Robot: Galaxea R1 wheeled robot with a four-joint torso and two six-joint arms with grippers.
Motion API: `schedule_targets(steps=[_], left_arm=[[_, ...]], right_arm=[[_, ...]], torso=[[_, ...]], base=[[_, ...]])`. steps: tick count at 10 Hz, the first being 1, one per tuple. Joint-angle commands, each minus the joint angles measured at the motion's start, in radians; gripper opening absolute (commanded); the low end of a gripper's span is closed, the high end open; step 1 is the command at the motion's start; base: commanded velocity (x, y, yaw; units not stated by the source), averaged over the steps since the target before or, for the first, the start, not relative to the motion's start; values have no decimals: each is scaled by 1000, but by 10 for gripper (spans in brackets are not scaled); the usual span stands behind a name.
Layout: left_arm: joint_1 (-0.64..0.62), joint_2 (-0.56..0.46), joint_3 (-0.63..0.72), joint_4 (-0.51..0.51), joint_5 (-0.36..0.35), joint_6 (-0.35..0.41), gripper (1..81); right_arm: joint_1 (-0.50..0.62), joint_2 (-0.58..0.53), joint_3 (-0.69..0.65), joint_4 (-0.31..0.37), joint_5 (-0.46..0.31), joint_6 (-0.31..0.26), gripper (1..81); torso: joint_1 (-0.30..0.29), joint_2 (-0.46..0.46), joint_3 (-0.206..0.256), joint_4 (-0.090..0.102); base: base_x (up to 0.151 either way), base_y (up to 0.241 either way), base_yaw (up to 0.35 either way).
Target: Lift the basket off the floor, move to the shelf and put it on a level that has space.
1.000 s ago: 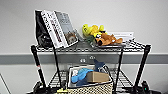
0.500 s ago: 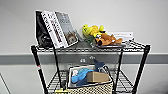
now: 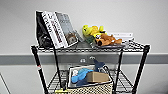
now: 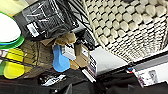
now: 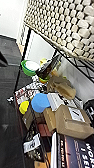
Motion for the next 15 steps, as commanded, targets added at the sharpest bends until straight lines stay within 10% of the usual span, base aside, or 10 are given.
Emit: schedule_targets(steps=[1,15], left_arm=[[49,85,-98,86,-48,9,811],[276,569,-782,106,-34,1,811]], right_arm=[[-20,46,-76,-72,49,-10,811],[-190,549,-763,-167,-186,-10,811]], torso=[[0,0,0,0],[-1,-1,1,0]], base=[[0,0,0],[0,0,0]])
